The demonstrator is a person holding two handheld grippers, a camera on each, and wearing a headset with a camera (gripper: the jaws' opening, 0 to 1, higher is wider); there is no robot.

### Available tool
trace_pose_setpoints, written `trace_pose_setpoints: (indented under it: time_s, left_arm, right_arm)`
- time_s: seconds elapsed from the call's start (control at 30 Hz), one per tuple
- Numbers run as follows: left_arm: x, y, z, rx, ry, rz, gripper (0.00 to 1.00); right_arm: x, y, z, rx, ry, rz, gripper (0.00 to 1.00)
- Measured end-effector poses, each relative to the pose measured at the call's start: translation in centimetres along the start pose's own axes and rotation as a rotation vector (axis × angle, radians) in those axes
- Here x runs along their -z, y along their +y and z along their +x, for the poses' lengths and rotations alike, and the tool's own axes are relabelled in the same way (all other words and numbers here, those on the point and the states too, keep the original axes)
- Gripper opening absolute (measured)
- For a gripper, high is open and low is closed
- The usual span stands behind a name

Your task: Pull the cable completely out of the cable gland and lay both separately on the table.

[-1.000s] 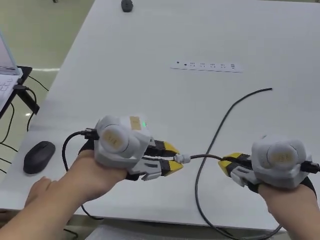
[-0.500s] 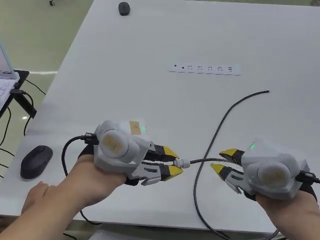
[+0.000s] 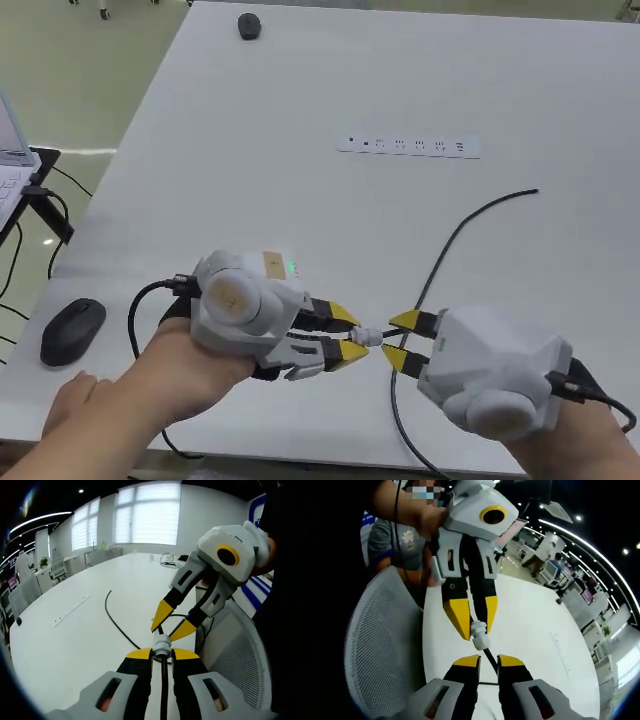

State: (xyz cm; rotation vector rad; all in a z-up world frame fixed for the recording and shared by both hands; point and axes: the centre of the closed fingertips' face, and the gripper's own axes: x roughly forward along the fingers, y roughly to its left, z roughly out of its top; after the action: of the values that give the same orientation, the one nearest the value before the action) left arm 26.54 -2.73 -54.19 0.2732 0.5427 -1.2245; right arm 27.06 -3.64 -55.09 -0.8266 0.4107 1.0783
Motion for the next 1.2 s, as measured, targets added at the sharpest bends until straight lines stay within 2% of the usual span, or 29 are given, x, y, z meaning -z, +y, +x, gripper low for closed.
trace_pose_setpoints:
  time_s: [0.1,0.43,0.87,1.2]
  left_arm:
    - [0.1,-0.1,0.1,0.004,0.003,0.0,0.15]
    - [-0.2,-0.4,0.2,0.005,-0.009,0.014,0.15]
    - [-0.4,-0.5,0.0,-0.002,-0.025,0.015,0.15]
    - [-0.4,-0.3,-0.1,-0.007,-0.028,0.014,0.15]
  right_arm:
    - [-0.1,-0.1,-0.1,0.005,-0.002,-0.005,0.03]
    - [0.7,-0.2,-0.3,0.0,-0.009,0.072,0.01]
    - [3.0,-0.9,-0.4,0.011,0.012,0.334,0.01]
    - [5.5,-1.3,-0.5,0.023,0.044,0.533,0.01]
